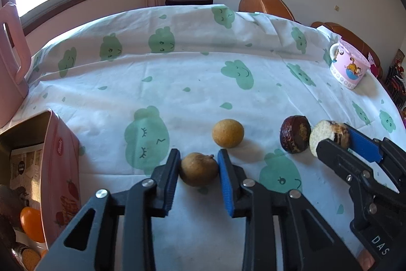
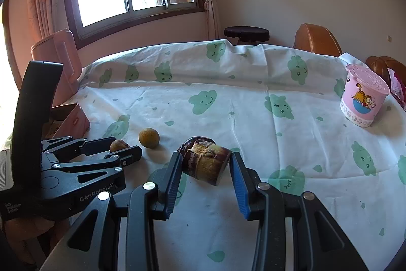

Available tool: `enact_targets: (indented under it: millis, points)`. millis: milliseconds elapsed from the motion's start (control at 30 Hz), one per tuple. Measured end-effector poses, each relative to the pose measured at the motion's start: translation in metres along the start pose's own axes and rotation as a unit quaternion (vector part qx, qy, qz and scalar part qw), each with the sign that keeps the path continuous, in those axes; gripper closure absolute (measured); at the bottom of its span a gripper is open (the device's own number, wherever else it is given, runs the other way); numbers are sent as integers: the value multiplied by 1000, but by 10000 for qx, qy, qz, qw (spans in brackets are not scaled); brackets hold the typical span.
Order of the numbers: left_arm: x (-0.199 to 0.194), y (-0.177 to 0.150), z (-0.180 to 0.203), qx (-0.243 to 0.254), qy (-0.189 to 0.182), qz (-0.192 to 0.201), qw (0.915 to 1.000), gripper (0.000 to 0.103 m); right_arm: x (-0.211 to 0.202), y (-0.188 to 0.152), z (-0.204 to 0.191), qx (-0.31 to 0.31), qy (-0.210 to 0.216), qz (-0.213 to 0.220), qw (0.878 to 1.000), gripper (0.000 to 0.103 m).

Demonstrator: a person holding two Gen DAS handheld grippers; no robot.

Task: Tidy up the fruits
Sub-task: 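Grasp a small tan round fruit with the left tool while the right tool grasps a striped snack, then lift the tan fruit with the left tool while the right tool lifts the striped snack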

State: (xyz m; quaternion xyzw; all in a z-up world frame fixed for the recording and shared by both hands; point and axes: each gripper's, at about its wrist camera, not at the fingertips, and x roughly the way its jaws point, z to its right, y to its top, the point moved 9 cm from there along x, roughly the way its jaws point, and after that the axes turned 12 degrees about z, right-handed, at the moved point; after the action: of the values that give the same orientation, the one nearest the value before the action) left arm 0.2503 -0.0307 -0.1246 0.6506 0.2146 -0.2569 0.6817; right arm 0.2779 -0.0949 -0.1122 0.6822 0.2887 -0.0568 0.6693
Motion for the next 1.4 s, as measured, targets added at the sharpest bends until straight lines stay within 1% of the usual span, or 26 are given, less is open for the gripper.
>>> enact_targets:
  millis: [100, 200, 433, 600, 1400]
  points:
    - [-3, 1, -1, -97, -100, 56, 9999, 72, 0, 0, -1, -7, 29, -7, 10000, 62]
    - [-9, 4, -2, -149, -138, 218, 9996, 72, -1, 0, -2, -15, 57, 31, 10000, 62]
    - [-23, 13, -1, -51, 1, 624, 9980, 72, -4, 2, -6, -58, 145, 93, 9998, 62]
    - [-29, 17, 1, 48, 57, 794, 9968, 72, -7, 4, -9, -93, 228, 189, 9995, 62]
    - [-47, 24, -2, 38, 130, 1251, 9920, 72, -25, 14, -14, -138, 411, 657, 9969, 62]
